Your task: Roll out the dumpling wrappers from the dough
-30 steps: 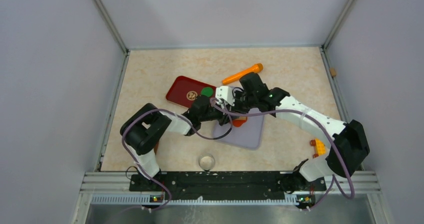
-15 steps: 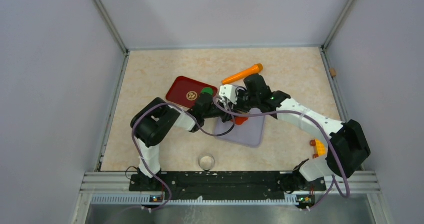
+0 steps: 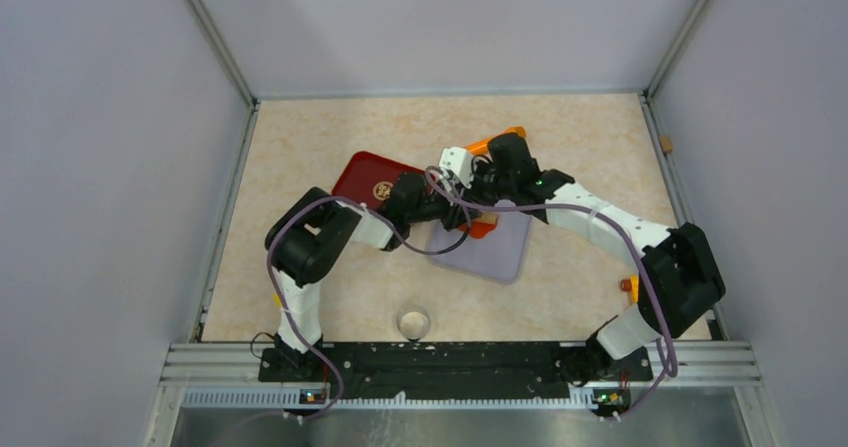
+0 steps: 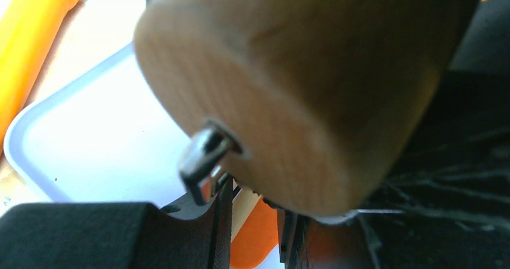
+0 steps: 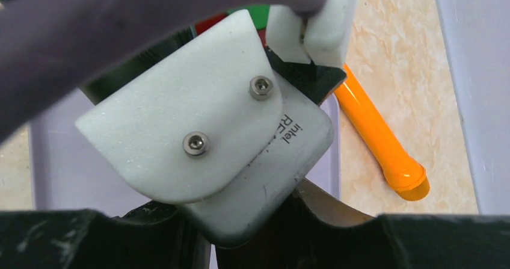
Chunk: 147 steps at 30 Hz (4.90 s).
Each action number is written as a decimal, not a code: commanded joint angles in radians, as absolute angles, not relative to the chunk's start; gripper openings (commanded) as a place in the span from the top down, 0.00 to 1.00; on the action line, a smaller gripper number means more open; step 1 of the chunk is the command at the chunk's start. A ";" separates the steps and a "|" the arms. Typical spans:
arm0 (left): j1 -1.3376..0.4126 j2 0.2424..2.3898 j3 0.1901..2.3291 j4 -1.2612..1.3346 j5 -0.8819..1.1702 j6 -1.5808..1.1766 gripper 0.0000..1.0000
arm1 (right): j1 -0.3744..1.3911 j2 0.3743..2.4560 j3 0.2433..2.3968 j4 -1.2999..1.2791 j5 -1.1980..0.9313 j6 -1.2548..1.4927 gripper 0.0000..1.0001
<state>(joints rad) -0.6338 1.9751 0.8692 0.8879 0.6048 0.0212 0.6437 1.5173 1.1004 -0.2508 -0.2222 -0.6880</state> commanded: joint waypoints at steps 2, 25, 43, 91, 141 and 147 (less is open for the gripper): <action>-0.610 1.937 0.963 0.697 0.446 -0.117 1.00 | 0.670 1.616 1.122 -0.364 -0.275 -0.676 1.00; -0.636 1.780 0.946 0.617 0.452 -0.161 1.00 | 0.676 1.475 1.202 -0.529 -0.283 -0.622 1.00; -0.586 2.006 1.087 0.604 0.421 -0.166 1.00 | 0.675 1.623 1.133 -0.397 -0.233 -0.649 1.00; -0.572 1.859 0.863 0.551 0.474 -0.304 1.00 | 0.756 1.568 1.104 -0.527 -0.320 -0.539 1.00; -0.624 1.776 1.051 0.376 0.466 -0.223 1.00 | 0.709 1.470 1.243 -0.510 -0.218 -0.332 1.00; -0.597 1.798 1.063 0.404 0.500 -0.230 1.00 | 0.691 1.510 1.306 -0.510 -0.239 -0.227 1.00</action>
<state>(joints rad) -0.6266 1.7969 1.0206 0.3248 0.5087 -0.1886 0.6785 1.5017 1.2232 -0.5182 -0.1638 -0.3019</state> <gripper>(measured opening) 0.002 0.360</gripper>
